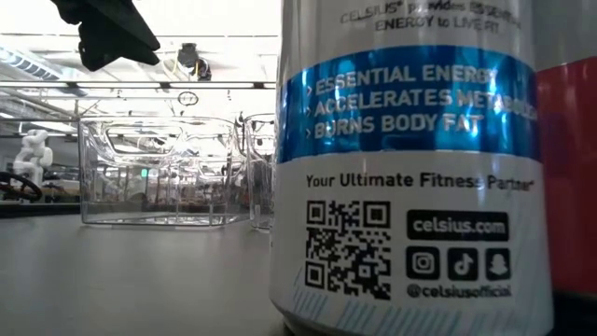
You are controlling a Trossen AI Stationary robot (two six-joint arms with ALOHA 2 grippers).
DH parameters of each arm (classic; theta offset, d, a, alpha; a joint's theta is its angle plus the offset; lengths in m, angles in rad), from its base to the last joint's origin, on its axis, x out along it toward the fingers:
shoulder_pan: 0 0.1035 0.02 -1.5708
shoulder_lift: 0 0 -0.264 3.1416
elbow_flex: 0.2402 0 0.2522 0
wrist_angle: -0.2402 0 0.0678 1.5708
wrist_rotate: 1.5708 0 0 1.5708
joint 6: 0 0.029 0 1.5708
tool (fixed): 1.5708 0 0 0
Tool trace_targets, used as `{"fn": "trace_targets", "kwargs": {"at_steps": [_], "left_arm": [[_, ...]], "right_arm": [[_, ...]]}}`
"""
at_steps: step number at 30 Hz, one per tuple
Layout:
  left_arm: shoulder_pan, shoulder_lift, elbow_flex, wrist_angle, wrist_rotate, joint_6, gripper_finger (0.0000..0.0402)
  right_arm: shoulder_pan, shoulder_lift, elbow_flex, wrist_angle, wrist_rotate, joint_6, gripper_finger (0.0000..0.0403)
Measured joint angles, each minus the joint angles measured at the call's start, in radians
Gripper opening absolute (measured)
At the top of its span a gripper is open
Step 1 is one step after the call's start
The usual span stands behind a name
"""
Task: Sort soda cans
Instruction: Put the left pink-white soda can into the center transparent bin
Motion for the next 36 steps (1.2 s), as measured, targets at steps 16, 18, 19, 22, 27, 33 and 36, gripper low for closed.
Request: {"fn": "trace_targets", "kwargs": {"at_steps": [16,18,19,22,27,33,36], "left_arm": [[0.000,0.000,0.000,0.000,0.000,-0.001,0.0121],[0.000,0.000,0.000,0.000,0.000,-0.001,0.0121],[0.000,0.000,0.000,0.000,0.000,-0.001,0.0121],[0.000,0.000,0.000,0.000,0.000,-0.002,0.0121],[0.000,0.000,0.000,0.000,0.000,-0.002,0.0121],[0.000,0.000,0.000,0.000,0.000,-0.002,0.0121],[0.000,0.000,0.000,0.000,0.000,-0.002,0.0121]], "right_arm": [[0.007,0.060,0.000,0.006,-0.079,-0.003,0.0129],[0.011,0.059,0.000,0.005,-0.080,-0.007,0.0161],[0.013,0.059,0.000,0.002,-0.080,-0.015,0.0177],[0.013,0.059,0.000,-0.027,-0.084,-0.059,0.0226],[0.015,0.059,0.000,-0.014,-0.137,-0.105,0.0296],[0.037,0.060,0.000,0.074,-0.175,-0.140,0.0341],[0.050,0.060,0.000,0.084,-0.175,-0.144,0.0343]]}}
